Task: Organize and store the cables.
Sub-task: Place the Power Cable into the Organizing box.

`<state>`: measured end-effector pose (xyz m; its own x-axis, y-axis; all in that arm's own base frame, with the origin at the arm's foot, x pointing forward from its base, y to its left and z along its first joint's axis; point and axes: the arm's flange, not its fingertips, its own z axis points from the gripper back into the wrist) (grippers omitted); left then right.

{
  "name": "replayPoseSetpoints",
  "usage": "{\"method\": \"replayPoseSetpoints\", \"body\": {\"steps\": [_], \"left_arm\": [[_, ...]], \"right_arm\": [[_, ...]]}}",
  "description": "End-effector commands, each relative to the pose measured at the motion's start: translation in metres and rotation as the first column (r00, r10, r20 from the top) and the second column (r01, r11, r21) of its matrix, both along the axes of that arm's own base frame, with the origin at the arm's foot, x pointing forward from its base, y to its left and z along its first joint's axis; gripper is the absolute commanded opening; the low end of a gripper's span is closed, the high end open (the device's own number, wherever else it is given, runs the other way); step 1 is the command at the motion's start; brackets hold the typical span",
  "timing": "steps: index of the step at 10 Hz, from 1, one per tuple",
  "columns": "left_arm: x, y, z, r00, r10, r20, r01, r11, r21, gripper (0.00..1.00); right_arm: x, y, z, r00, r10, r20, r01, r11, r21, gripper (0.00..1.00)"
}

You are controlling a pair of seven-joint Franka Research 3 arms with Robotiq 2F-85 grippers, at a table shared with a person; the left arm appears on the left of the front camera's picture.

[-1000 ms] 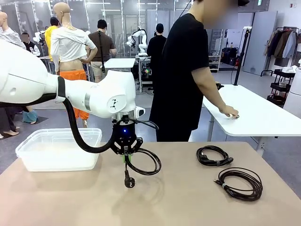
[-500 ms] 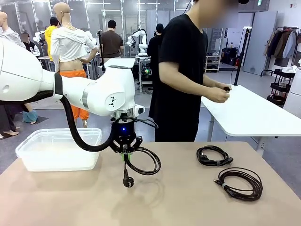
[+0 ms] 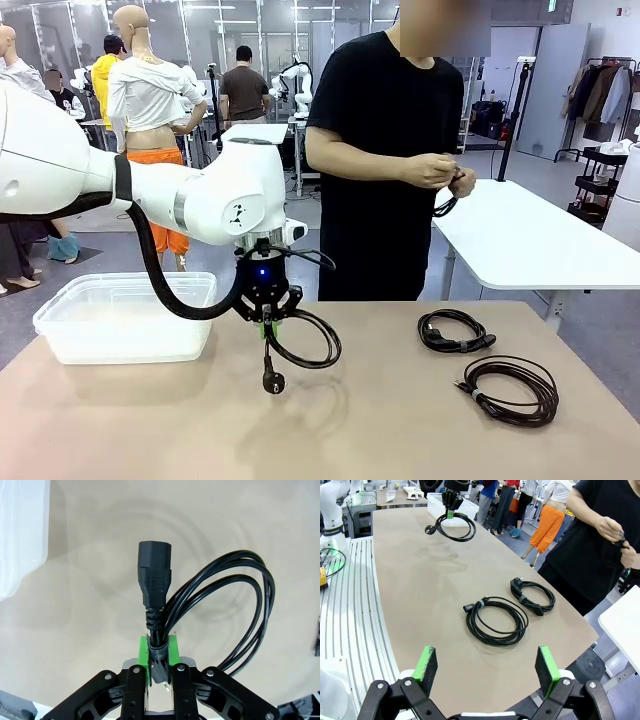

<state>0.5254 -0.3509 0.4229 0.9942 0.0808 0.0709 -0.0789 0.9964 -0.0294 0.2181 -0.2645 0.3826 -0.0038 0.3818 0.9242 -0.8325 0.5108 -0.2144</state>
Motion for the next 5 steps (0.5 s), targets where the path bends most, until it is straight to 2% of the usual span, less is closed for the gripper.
{"method": "replayPoseSetpoints", "body": {"steps": [1, 2, 3, 4, 5], "left_arm": [[0.017, 0.036, 0.036, 0.994, -0.037, 0.107, 0.044, 0.997, -0.059, 0.17], [0.026, 0.065, 0.055, 0.995, -0.039, 0.096, 0.045, 0.998, -0.055, 0.17], [0.035, 0.093, 0.067, 0.991, -0.029, 0.127, 0.034, 0.999, -0.035, 0.17], [0.041, 0.124, 0.079, 0.988, -0.064, 0.141, 0.074, 0.995, -0.066, 0.17], [0.046, 0.156, 0.089, 0.97, -0.139, 0.198, 0.161, 0.982, -0.098, 0.17]], "right_arm": [[-0.002, -0.001, 0.0, 1.0, 0.012, 0.012, -0.011, 1.0, -0.008, 1.0], [-0.002, -0.001, 0.0, 1.0, 0.012, 0.012, -0.011, 1.0, -0.008, 1.0], [-0.002, -0.001, 0.0, 1.0, 0.012, 0.012, -0.011, 1.0, -0.008, 1.0], [-0.002, -0.001, 0.0, 1.0, 0.012, 0.012, -0.011, 1.0, -0.008, 1.0], [-0.002, -0.001, 0.0, 1.0, 0.012, 0.012, -0.011, 1.0, -0.008, 1.0]]}}
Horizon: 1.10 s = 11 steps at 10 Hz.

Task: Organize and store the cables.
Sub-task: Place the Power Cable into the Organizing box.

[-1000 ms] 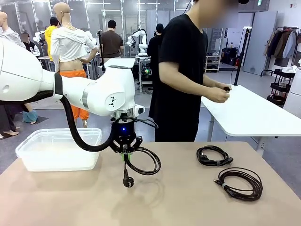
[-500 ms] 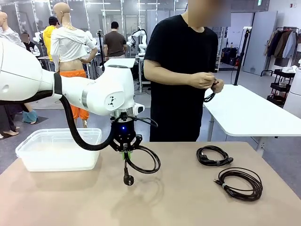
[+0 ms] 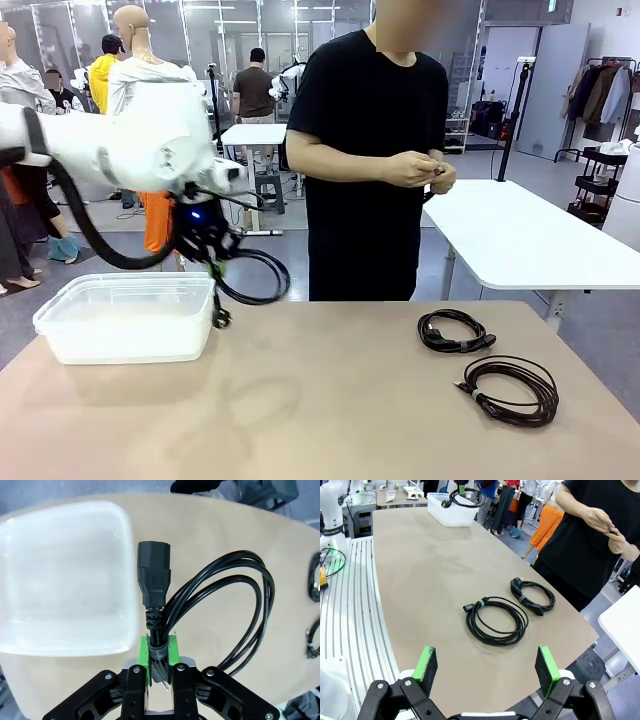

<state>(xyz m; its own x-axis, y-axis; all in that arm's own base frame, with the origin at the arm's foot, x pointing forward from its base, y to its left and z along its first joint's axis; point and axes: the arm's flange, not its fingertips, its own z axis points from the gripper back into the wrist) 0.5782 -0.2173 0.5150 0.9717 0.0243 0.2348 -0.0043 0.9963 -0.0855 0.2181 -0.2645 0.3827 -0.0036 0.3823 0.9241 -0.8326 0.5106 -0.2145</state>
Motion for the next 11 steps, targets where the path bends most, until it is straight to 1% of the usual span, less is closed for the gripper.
{"method": "replayPoseSetpoints", "body": {"steps": [1, 3, 4, 5, 6, 8, 10, 11], "left_arm": [[0.002, 0.058, 0.004, 0.982, -0.138, 0.126, 0.145, 0.988, -0.046, 0.17], [0.014, 0.114, 0.011, 0.983, -0.108, 0.149, 0.116, 0.992, -0.042, 0.17], [0.017, 0.138, 0.01, 0.981, -0.109, 0.16, 0.115, 0.993, -0.023, 0.17], [0.024, 0.16, 0.006, 0.98, -0.039, 0.194, 0.037, 0.999, 0.011, 0.17], [0.025, 0.174, 0.001, 0.985, -0.008, 0.172, 0.006, 1.0, 0.011, 0.17], [0.02, 0.189, -0.014, 0.989, -0.005, 0.148, -0.003, 0.998, 0.056, 0.17], [0.017, 0.196, -0.038, 0.991, 0.014, 0.13, -0.027, 0.994, 0.105, 0.17], [0.015, 0.198, -0.049, 0.996, 0.019, 0.089, -0.029, 0.994, 0.106, 0.17]], "right_arm": [[-0.002, -0.002, 0.0, 1.0, 0.011, 0.012, -0.011, 1.0, -0.007, 1.0], [-0.002, -0.002, 0.0, 1.0, 0.011, 0.012, -0.011, 1.0, -0.007, 1.0], [-0.002, -0.002, 0.0, 1.0, 0.011, 0.012, -0.011, 1.0, -0.007, 1.0], [-0.002, -0.002, 0.0, 1.0, 0.011, 0.012, -0.011, 1.0, -0.007, 1.0], [-0.002, -0.002, 0.0, 1.0, 0.011, 0.012, -0.011, 1.0, -0.007, 1.0], [-0.002, -0.002, 0.0, 1.0, 0.011, 0.012, -0.011, 1.0, -0.007, 1.0], [-0.002, -0.002, 0.0, 1.0, 0.011, 0.012, -0.011, 1.0, -0.007, 1.0], [-0.002, -0.002, 0.0, 1.0, 0.011, 0.012, -0.011, 1.0, -0.007, 1.0]]}}
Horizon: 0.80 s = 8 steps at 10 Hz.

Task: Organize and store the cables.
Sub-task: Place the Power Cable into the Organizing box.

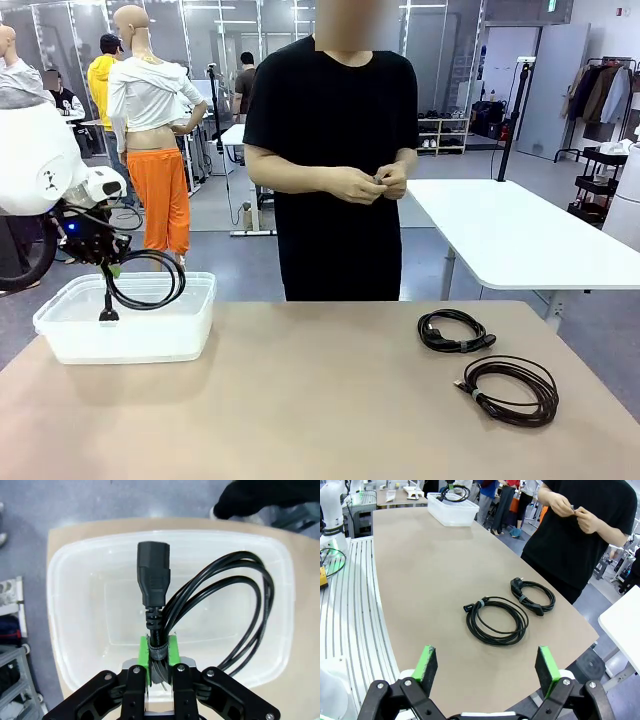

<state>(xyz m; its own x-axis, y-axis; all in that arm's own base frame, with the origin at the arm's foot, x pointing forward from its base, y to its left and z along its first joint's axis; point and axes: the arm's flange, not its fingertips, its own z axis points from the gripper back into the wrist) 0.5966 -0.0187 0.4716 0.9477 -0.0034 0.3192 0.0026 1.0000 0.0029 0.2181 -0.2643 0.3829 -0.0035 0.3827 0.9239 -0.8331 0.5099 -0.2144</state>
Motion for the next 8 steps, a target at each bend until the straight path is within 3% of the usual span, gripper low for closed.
{"method": "replayPoseSetpoints", "body": {"steps": [1, 2, 4, 8], "left_arm": [[-0.003, 0.001, -0.024, 0.999, 0.044, -0.02, -0.043, 0.998, 0.052, 0.17], [-0.002, 0.001, -0.04, 0.998, 0.037, -0.054, -0.035, 0.999, 0.038, 0.17], [0.007, 0.001, -0.064, 0.999, 0.03, -0.029, -0.03, 0.999, -0.018, 0.17], [0.014, 0.006, -0.068, 0.998, 0.065, -0.021, -0.065, 0.998, 0.006, 0.17]], "right_arm": [[-0.002, -0.002, 0.0, 1.0, 0.011, 0.013, -0.011, 1.0, -0.007, 1.0], [-0.002, -0.002, 0.0, 1.0, 0.011, 0.013, -0.011, 1.0, -0.007, 1.0], [-0.002, -0.002, 0.0, 1.0, 0.011, 0.013, -0.011, 1.0, -0.007, 1.0], [-0.002, -0.002, 0.0, 1.0, 0.011, 0.013, -0.011, 1.0, -0.007, 1.0]]}}
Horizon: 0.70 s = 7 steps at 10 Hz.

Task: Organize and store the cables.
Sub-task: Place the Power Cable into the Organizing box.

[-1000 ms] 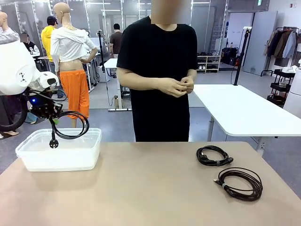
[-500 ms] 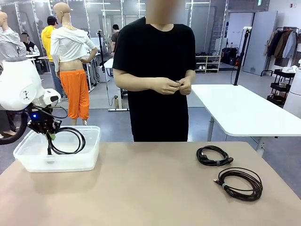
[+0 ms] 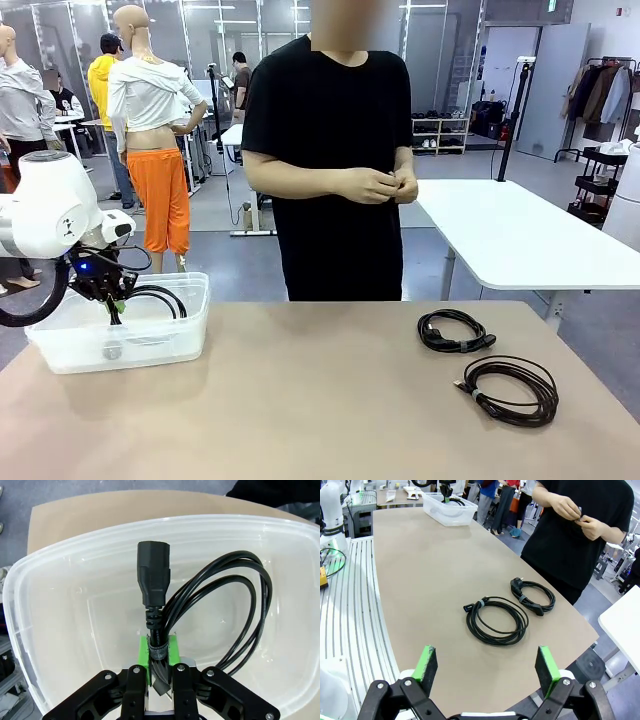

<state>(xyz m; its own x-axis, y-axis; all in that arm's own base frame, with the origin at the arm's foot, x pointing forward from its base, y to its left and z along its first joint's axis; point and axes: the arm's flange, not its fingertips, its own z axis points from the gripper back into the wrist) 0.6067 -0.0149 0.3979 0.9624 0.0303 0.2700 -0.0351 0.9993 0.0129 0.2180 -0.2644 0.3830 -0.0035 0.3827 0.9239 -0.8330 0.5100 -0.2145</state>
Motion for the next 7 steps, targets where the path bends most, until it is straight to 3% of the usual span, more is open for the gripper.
{"method": "replayPoseSetpoints", "body": {"steps": [1, 2, 5, 7], "left_arm": [[0.004, 0.002, 0.01, 0.998, 0.057, 0.023, -0.057, 0.998, -0.009, 0.17], [0.0, 0.0, 0.0, 1.0, 0.0, 0.0, 0.0, 1.0, 0.0, 0.17], [0.0, 0.001, 0.0, 1.0, 0.015, 0.001, -0.015, 1.0, -0.003, 0.17], [0.003, 0.015, -0.005, 0.998, -0.046, 0.046, 0.045, 0.999, 0.021, 0.17]], "right_arm": [[-0.002, -0.002, 0.0, 1.0, 0.011, 0.013, -0.011, 1.0, -0.007, 1.0], [-0.002, -0.002, 0.0, 1.0, 0.011, 0.013, -0.011, 1.0, -0.007, 1.0], [-0.002, -0.002, 0.0, 1.0, 0.011, 0.013, -0.011, 1.0, -0.007, 1.0], [-0.002, -0.002, 0.0, 1.0, 0.011, 0.013, -0.011, 1.0, -0.007, 1.0]]}}
